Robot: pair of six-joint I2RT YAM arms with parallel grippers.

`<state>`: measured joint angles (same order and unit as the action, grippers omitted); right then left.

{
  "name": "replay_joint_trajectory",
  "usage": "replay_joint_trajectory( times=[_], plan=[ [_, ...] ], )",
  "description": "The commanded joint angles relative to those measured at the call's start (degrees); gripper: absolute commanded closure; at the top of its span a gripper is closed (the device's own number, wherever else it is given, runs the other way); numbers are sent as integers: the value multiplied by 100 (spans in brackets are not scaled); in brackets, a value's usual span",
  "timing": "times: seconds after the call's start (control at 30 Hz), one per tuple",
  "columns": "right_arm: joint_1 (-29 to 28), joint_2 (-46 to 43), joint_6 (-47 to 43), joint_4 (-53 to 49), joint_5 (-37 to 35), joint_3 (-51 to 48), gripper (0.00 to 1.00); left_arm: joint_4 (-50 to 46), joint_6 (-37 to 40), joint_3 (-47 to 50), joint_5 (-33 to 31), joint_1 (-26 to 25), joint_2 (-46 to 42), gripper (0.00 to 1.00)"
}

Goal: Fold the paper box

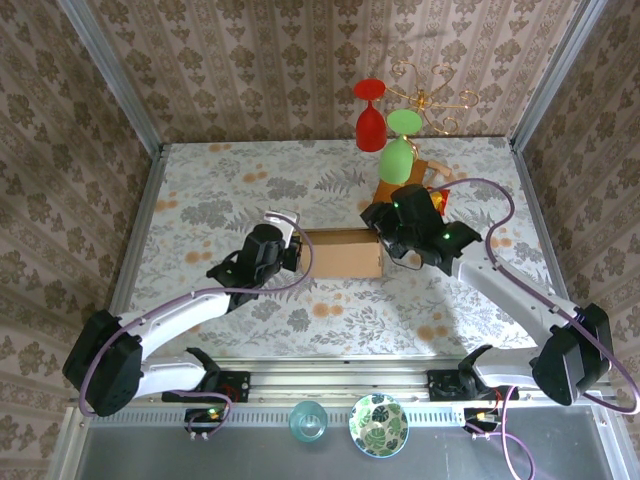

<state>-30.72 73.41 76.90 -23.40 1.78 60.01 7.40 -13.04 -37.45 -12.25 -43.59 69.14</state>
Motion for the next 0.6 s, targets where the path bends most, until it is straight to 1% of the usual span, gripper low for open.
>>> replay_joint_trajectory(
  times=[0.0, 0.17, 0.27, 0.33, 0.43, 0.57],
  plan=[
    [80, 45, 464, -620, 114, 262, 37, -6, 146, 41, -20, -97, 46, 100],
    [136, 111, -410, -1869, -205, 578, 43, -118, 185, -19, -122, -166, 95, 100],
    [190, 85, -765, -2529, -493, 687, 43, -182, 204, -82, -248, -239, 151, 100],
    [290, -78, -800, -2459, -426, 538, 42, -224, 205, -128, -326, -284, 190, 100],
    [434, -354, -429, -2188, -78, 243, 40, -266, 206, -166, -421, -388, 240, 100],
    [453, -696, 613, -883, 651, -512, 36, -293, 177, -184, -547, -487, 284, 100]
  ],
)
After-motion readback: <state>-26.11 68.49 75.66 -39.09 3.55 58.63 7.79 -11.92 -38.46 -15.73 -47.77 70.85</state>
